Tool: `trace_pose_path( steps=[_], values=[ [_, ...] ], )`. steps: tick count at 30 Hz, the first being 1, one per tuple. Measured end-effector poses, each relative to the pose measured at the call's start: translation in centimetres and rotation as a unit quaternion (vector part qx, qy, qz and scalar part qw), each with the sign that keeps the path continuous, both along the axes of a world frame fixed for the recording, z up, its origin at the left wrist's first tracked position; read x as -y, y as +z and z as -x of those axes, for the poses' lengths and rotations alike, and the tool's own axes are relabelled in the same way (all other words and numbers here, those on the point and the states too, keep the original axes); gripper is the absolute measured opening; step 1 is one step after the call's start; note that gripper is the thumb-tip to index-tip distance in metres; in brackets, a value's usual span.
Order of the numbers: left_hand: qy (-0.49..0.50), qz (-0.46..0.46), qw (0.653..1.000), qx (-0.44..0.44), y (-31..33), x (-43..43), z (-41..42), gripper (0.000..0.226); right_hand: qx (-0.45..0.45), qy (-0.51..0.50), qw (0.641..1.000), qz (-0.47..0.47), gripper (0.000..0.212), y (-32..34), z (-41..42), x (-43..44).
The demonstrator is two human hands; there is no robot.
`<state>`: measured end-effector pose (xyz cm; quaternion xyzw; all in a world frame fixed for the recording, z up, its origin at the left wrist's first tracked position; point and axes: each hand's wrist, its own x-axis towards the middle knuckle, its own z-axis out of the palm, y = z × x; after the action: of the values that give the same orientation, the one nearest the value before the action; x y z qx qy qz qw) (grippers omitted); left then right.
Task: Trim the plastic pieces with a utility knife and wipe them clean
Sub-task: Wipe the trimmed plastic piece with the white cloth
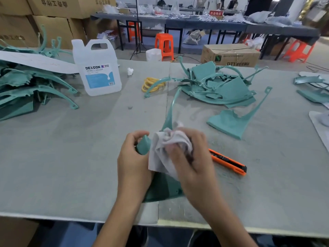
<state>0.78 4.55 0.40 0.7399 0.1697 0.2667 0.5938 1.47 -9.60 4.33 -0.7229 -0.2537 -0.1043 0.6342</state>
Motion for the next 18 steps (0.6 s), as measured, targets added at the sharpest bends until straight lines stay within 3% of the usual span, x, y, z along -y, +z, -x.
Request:
trace_pose_path(
  steps=[3,7,11,13,15,18],
  values=[
    [0.051,-0.005,0.999,-0.017,0.1,-1.0,-0.3,0.059,0.014,0.073,0.992,0.097,0.012,-1.6,1.0,1.8],
    [0.099,0.046,0.994,-0.03,-0.5,-2.2,-0.1,0.058,-0.004,0.157,0.97,0.186,0.013,-1.3,0.3,5.8],
    [0.069,0.154,0.985,-0.028,-0.4,-2.6,0.5,0.059,0.04,-0.049,0.974,0.216,0.022,-0.5,-4.7,11.1],
    [0.04,0.201,0.978,-0.029,-0.1,-2.5,0.8,0.058,0.031,-0.157,0.944,0.288,0.036,-0.8,-8.0,13.9],
    [0.018,0.239,0.97,-0.03,0.3,-2.3,1.0,0.065,-0.047,-0.234,0.908,0.345,0.034,-1.2,-10.4,16.1],
    [0.002,0.285,0.958,-0.019,1.1,-1.7,1.4,0.077,-0.103,-0.319,0.835,0.437,0.078,-2.0,-10.9,17.9]
  ],
)
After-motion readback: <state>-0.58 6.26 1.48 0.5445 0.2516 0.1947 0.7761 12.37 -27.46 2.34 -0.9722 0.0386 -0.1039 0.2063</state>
